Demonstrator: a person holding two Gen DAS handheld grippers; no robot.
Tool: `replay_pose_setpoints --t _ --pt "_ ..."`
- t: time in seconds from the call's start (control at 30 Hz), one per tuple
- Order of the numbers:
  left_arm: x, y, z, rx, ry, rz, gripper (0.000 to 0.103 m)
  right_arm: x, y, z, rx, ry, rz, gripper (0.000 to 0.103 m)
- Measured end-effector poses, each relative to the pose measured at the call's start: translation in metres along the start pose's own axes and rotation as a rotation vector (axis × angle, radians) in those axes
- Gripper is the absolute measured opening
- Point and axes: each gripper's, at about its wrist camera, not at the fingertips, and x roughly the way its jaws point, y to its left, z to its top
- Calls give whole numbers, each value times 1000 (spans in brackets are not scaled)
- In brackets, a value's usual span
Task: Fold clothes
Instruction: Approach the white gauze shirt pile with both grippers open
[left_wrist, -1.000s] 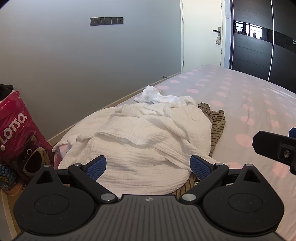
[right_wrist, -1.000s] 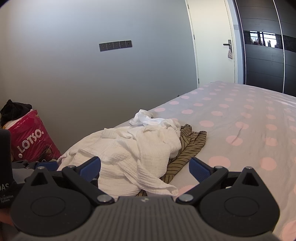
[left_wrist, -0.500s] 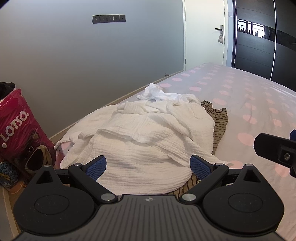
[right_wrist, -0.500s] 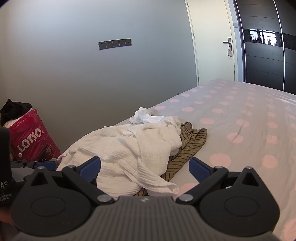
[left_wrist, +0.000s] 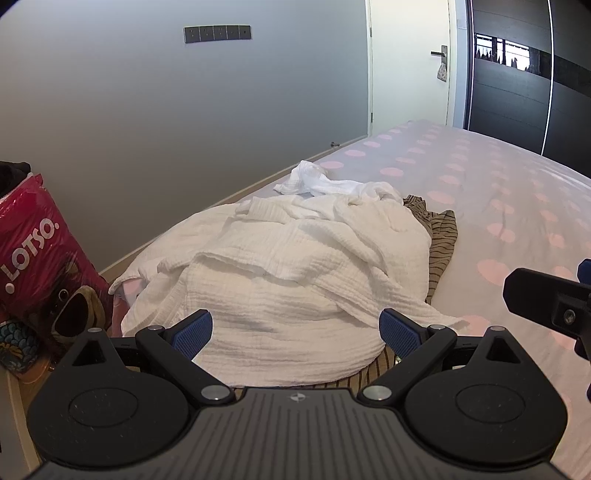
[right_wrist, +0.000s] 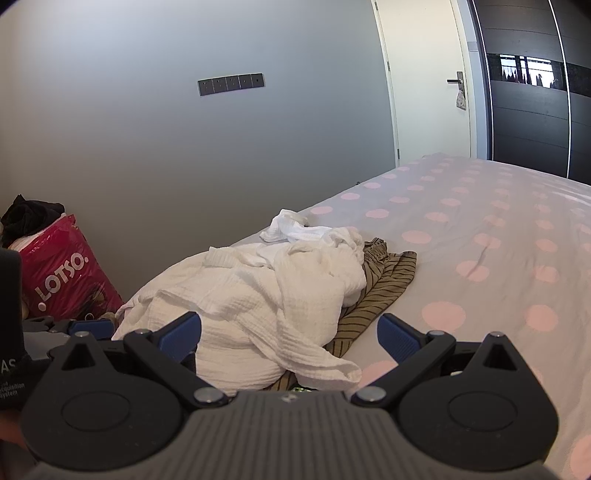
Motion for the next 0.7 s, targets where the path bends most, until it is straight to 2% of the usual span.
replay_pose_setpoints --t 0.27,0.53,0.63,0.7 --pt "6 3 0 -9 15 10 99 5 -1 -1 -9 7 2 102" --pt "20 13 4 -63 43 40 99 33 -11 1 -31 49 -18 101" --pt "26 15 5 -81 54 55 99 50 -15 0 -33 82 -19 92" --pt "32 16 5 -88 64 67 99 62 -17 -2 -46 101 -22 91"
